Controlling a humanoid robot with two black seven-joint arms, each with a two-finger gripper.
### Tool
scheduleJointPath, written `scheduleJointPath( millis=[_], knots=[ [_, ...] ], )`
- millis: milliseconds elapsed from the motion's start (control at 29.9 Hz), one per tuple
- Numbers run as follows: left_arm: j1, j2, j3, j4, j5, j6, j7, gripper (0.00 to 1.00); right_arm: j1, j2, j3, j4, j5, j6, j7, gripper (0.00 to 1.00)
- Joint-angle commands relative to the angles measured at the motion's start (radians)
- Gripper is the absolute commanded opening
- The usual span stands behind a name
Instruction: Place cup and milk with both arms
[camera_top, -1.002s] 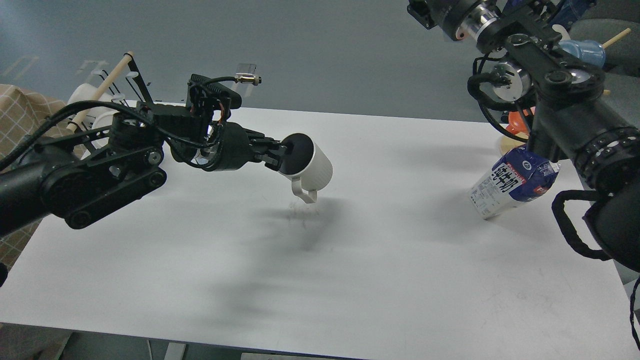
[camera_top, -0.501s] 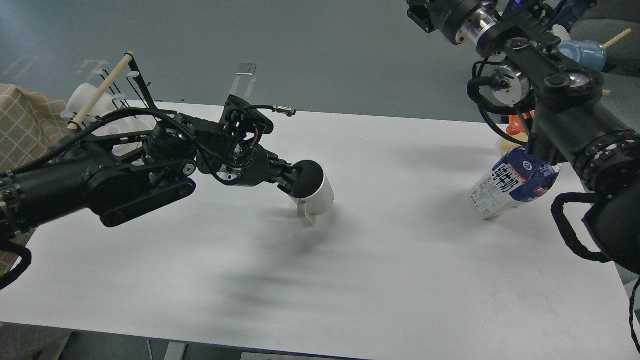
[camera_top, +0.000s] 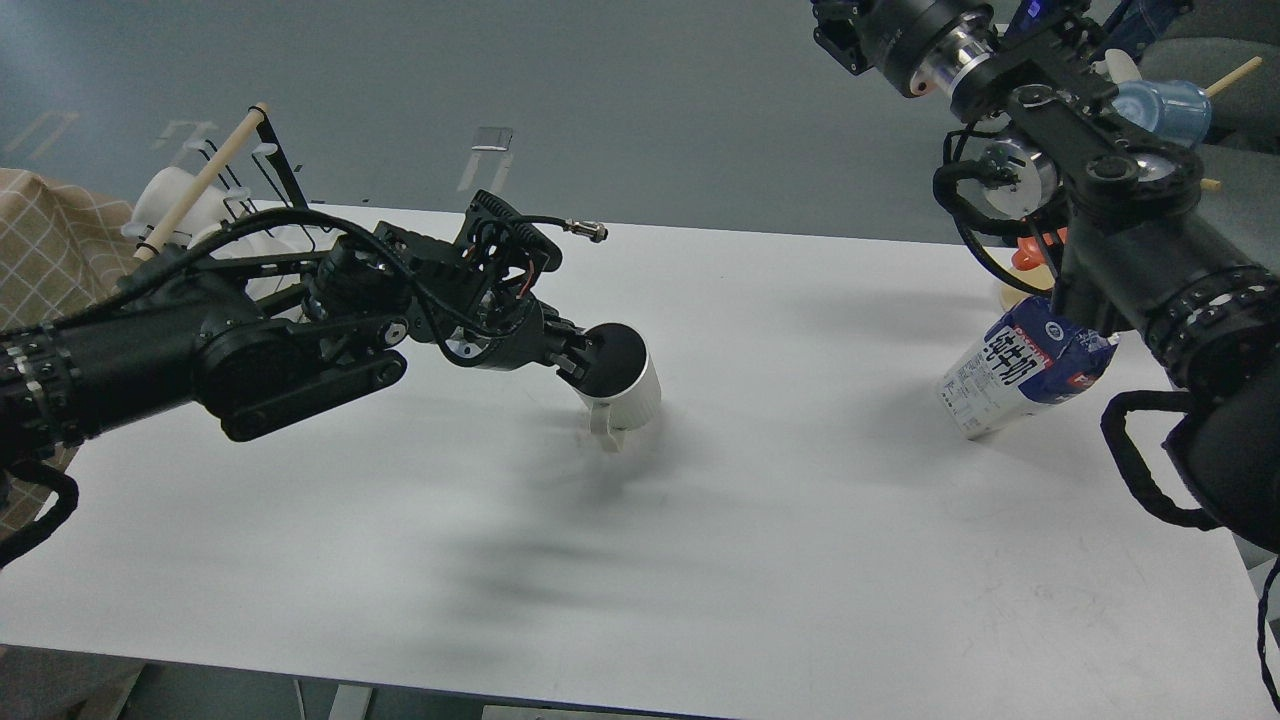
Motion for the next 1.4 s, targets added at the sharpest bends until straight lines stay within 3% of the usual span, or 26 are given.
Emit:
scheduleJointPath(
  millis=[0,267,902,968,1068,1202,1369],
  knots=[
    [-0.002,-0.021,0.001,0.009,0.000,0.000,0.001,0.00,0.000,0.000,0.000,0.000,0.000,0.000,0.000,1.00],
    [0.002,-0.073,0.001,0.009,0.000,0.000,0.001,0.00,0.000,0.000,0.000,0.000,0.000,0.000,0.000,1.00],
    [-0.015,-0.064,0.058,0.015,-0.005,0.000,0.000,0.01,-0.011,0.000,0.000,0.000,0.000,0.000,0.000,1.00],
    [-0.013,-0.064,0.058,0.015,-0.005,0.000,0.000,0.11,-0.011,0.000,0.000,0.000,0.000,0.000,0.000,1.00],
    [-0.015,-0.062,0.058,0.015,-0.009,0.000,0.000,0.43,-0.011,0.000,0.000,0.000,0.000,0.000,0.000,1.00],
    [-0.015,-0.062,0.056,0.015,-0.015,0.000,0.001,0.70,-0.011,0.000,0.000,0.000,0.000,0.000,0.000,1.00],
    [-0.022,-0.061,0.056,0.015,-0.018,0.000,0.000,0.86,-0.011,0.000,-0.002,0.000,0.000,0.000,0.000,1.00]
  ],
)
